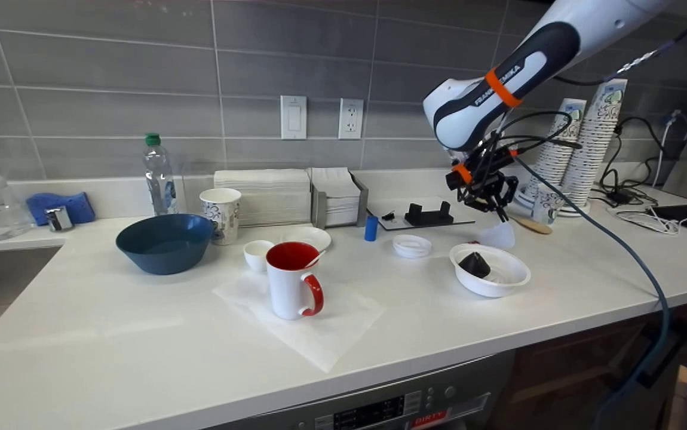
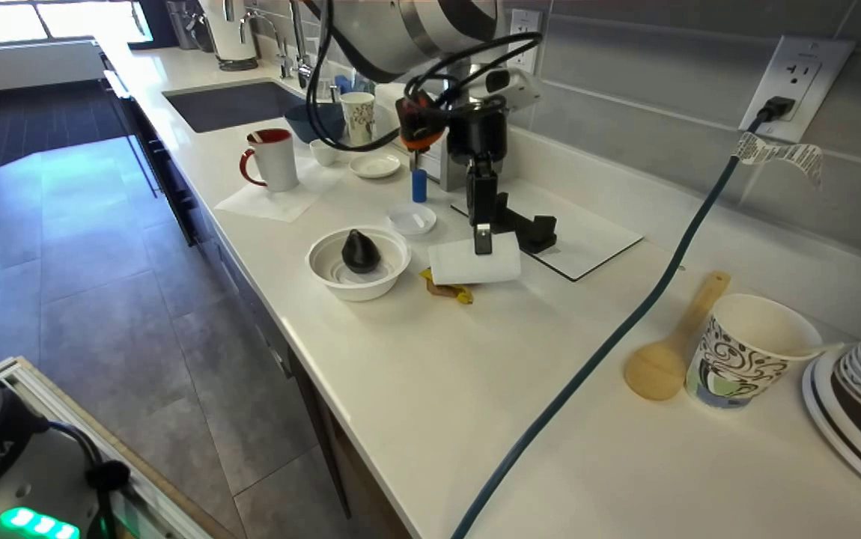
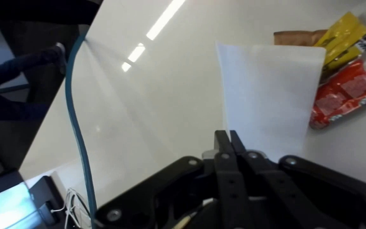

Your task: Shift a serviette to the right

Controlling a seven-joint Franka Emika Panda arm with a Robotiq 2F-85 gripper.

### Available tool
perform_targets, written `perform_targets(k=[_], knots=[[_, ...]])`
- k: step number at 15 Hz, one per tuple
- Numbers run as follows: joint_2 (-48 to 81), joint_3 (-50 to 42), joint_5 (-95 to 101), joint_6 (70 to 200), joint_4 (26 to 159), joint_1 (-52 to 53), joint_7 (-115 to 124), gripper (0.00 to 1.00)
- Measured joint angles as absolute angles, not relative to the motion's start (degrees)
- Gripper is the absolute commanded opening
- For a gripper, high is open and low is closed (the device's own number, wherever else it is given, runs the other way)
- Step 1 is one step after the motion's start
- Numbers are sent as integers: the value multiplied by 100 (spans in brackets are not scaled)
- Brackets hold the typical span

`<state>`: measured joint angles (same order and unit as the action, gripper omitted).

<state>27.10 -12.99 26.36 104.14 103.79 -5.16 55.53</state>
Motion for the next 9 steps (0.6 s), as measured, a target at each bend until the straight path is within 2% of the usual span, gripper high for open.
perform_targets(k=[5,9], knots=[[3516,-1289,2826,9007,9266,-252,5225,68],[3674,-1075,2616,9216,8721,-169,4790,96]])
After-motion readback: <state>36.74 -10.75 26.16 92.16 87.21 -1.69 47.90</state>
